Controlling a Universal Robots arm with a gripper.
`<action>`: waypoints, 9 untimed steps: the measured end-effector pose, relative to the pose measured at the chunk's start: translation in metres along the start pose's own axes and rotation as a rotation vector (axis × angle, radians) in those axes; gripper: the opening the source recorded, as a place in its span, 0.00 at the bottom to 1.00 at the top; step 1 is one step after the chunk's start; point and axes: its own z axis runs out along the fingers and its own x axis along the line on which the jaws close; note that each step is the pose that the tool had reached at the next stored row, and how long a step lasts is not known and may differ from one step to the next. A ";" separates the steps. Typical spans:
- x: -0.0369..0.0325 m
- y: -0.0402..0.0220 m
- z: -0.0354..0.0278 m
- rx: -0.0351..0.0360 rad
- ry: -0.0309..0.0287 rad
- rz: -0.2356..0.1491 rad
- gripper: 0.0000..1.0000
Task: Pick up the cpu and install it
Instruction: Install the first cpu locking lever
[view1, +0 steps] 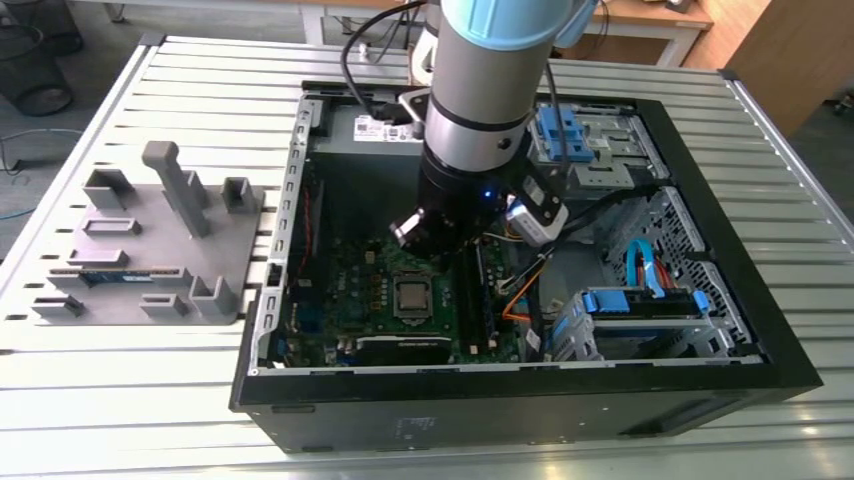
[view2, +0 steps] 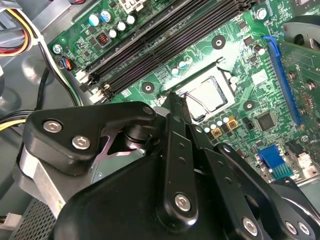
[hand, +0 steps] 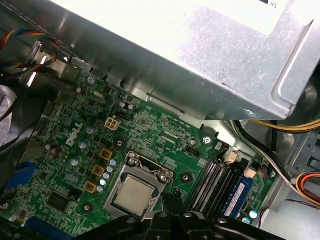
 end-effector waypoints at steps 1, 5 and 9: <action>0.0002 0.0000 0.0006 0.0002 0.0001 0.000 0.11; 0.0008 -0.0003 0.0030 0.0013 0.0007 0.000 0.11; 0.0014 -0.0006 0.0048 0.0026 0.0013 0.000 0.11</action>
